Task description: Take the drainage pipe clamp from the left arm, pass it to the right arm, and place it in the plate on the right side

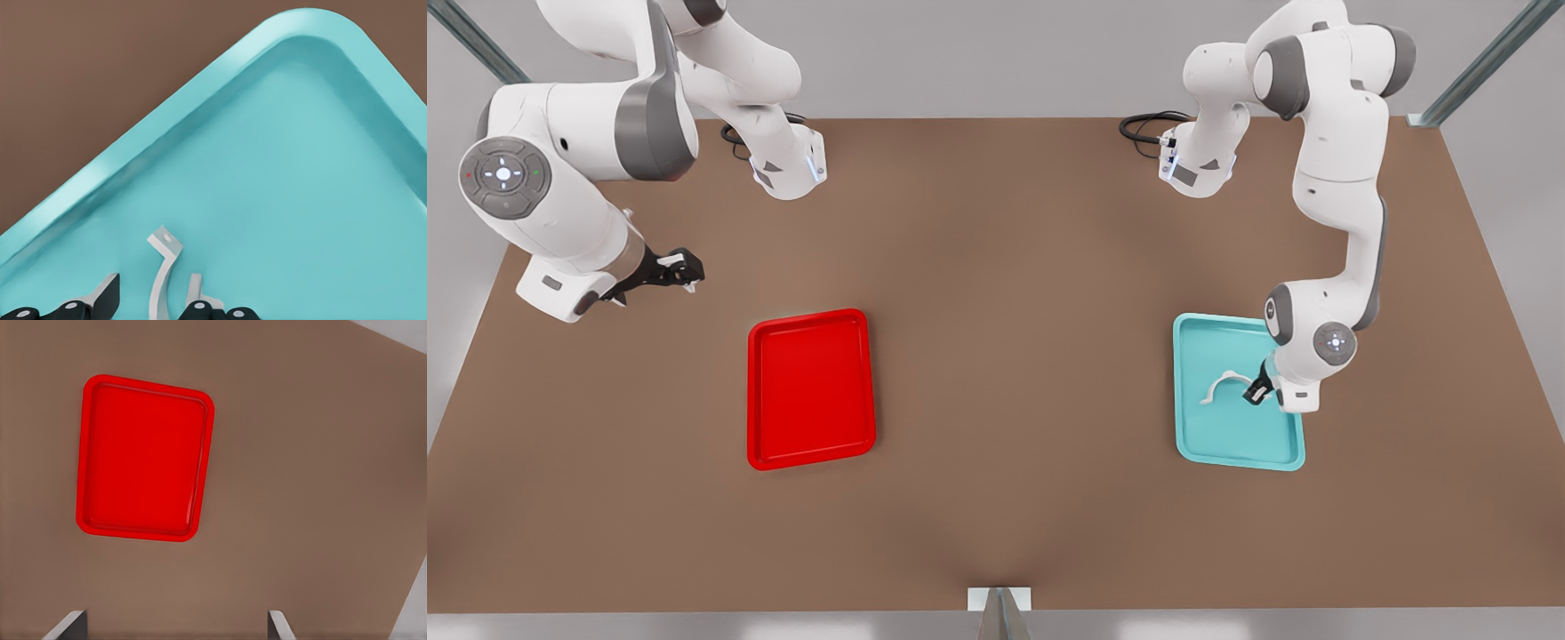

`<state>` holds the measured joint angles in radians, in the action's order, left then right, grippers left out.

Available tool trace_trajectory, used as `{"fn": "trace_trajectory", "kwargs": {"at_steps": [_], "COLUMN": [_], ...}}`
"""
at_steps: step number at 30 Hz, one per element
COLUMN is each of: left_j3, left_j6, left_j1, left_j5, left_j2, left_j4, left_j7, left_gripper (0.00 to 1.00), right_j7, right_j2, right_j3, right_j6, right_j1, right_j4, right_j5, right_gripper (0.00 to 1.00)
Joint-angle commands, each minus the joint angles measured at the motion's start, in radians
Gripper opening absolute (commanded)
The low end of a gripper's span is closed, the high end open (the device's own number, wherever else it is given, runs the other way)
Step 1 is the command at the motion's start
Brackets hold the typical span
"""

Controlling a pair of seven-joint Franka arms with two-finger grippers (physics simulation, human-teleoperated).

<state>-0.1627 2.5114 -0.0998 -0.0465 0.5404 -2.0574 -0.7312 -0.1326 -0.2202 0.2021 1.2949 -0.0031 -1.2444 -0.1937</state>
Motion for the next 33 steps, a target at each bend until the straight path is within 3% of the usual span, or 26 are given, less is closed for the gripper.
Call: {"fn": "trace_trajectory", "kwargs": {"at_steps": [1,2,4,9,11,12,25,33], "left_j3": [0.000,0.000,0.000,0.000,0.000,0.002,0.005,0.086], "left_j6": [-0.003,-0.005,-0.010,-0.010,-0.010,-0.013,-0.085,-0.082], "left_j1": [0.000,0.000,0.000,0.000,0.000,0.000,-0.005,-0.006], "left_j5": [-0.004,-0.007,-0.009,-0.007,-0.007,-0.009,-0.001,0.000], "left_j2": [0.001,0.001,0.000,0.001,0.000,0.000,-0.039,-0.077], "left_j4": [0.000,0.000,0.000,0.002,0.002,0.002,0.060,0.132], "left_j7": [-0.123,-0.123,-0.123,-0.123,-0.125,-0.126,-0.105,-0.109], "left_gripper": [0.51,0.42,0.33,0.37,0.23,0.21,0.21,0.21], "right_j7": [-0.010,-0.010,-0.010,-0.010,-0.010,-0.010,-0.010,-0.010], "right_j2": [0.001,0.001,-0.005,-0.005,-0.005,-0.005,-0.005,-0.007], "right_j3": [0.000,0.000,0.000,0.000,0.000,-0.001,-0.001,-0.001], "right_j6": [-0.013,-0.014,-0.022,-0.020,-0.022,-0.020,-0.016,-0.013], "right_j1": [0.000,0.000,-0.002,-0.003,-0.003,-0.003,-0.005,-0.005], "right_j4": [0.000,-0.001,-0.001,0.000,0.000,0.000,0.003,0.002], "right_j5": [0.000,0.002,0.000,0.000,0.000,0.000,-0.001,0.000], "right_gripper": [1.00,1.00,1.00,1.00,1.00,1.00,1.00,1.00]}}
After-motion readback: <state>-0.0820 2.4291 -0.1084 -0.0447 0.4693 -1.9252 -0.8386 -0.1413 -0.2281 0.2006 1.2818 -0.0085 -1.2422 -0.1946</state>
